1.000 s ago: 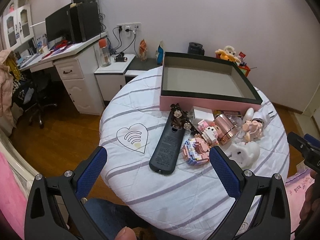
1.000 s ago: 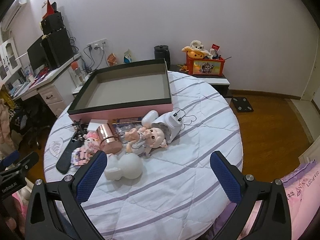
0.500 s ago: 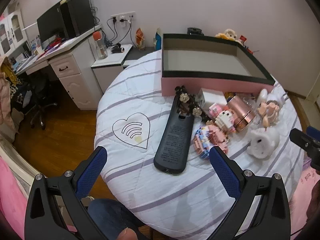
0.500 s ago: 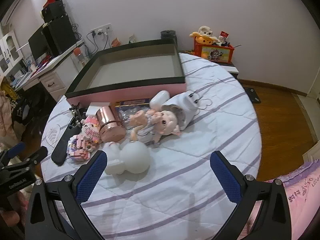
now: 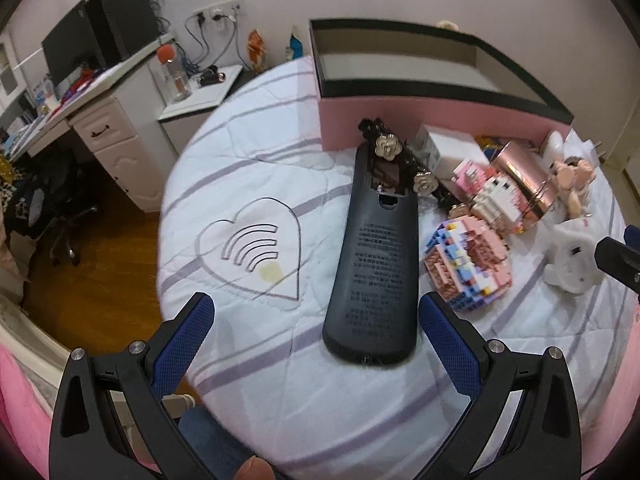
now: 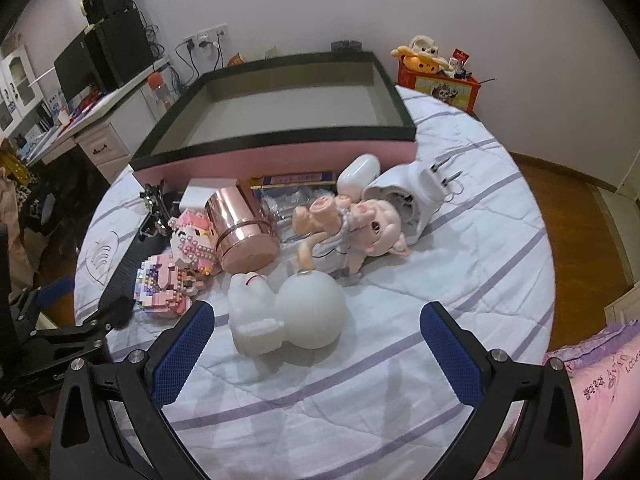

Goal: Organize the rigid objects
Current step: 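Close the left gripper on the black remote while the right grips the white gourd figurine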

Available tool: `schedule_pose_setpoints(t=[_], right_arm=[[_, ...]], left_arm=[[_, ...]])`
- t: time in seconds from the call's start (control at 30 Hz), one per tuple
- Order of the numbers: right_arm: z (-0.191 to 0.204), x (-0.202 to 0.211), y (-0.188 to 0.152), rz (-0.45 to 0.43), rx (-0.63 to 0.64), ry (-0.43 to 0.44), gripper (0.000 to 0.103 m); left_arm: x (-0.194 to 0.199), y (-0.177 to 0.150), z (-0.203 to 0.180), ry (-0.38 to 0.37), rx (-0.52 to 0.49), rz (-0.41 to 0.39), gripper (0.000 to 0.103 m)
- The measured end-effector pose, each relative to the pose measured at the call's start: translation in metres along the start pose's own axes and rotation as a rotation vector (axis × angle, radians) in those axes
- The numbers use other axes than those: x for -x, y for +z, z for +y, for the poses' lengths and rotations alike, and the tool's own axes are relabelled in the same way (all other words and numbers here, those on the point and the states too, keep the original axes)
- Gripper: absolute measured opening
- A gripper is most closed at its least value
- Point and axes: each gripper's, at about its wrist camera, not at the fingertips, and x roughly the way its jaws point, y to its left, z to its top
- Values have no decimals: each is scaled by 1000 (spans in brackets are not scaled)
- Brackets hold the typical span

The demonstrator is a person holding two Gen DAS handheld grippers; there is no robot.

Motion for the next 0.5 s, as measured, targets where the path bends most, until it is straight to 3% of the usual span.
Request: schedule_pose_setpoints(t=[0.3,0.43,0.5], right_arm=[[1,-30,-2,38,-31,-10,102],[3,-38,-5,43,-29,10,96],[5,-39,-6,40,-22,15,85]], left_arm=[[-23,15,3,-58,-6,-9,103],[-24,15,3,-61,-8,-24,103],[-24,15,2,-61,-9,-29,102]])
